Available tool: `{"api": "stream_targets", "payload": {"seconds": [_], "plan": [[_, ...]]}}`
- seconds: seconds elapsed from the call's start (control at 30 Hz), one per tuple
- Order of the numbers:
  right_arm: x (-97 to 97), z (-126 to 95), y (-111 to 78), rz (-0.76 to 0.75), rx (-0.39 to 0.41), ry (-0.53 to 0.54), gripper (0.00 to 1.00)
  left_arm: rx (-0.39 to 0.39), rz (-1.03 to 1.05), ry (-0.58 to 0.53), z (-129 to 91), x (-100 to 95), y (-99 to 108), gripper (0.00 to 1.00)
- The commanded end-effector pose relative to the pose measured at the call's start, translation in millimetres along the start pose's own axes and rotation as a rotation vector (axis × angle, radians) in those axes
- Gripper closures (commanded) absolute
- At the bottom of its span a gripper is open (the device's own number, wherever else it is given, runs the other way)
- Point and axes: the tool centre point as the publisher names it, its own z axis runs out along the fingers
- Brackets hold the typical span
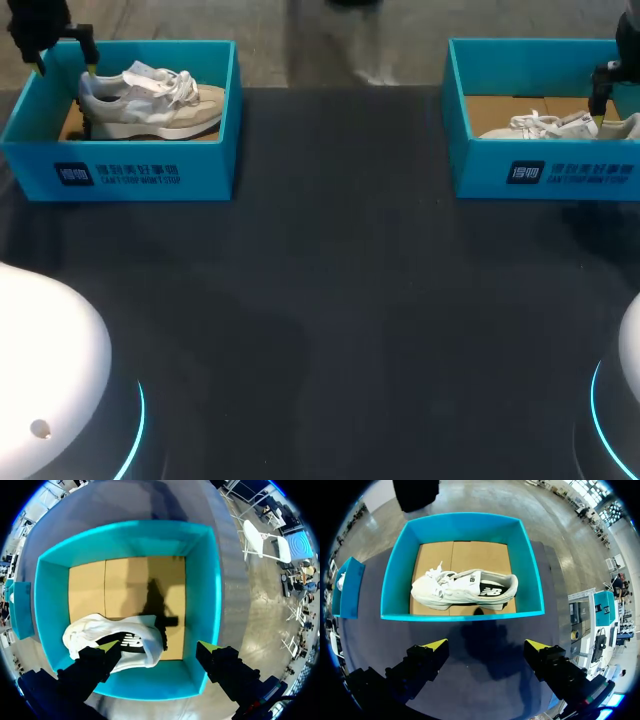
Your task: Take the shoe out of the shoebox, open the shoe tongue, remove and reinsert the insole, then place the shoe into the shoebox
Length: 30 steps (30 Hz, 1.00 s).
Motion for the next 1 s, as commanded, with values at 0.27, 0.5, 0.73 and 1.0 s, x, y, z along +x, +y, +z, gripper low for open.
{"api": "stream_targets", "payload": {"seconds": [0.27,0.5,0.73,1.0], "plan": [[0.2,0,-0.6,0.001,-0.002,0.001,0.00,0.058,0.033,-0.043,31,-2.9,38,0.00],[0.2,0,-0.6,0.001,-0.002,0.001,0.00,0.053,0.064,-0.047,44,-8.5,41,0.00],[0.2,0,-0.6,0.001,-0.002,0.001,0.00,0.071,0.076,-0.054,59,-12.7,44,0.02],[0.2,0,-0.6,0.001,-0.002,0.001,0.00,0.096,0.074,-0.067,73,-11.5,41,0.08]]}}
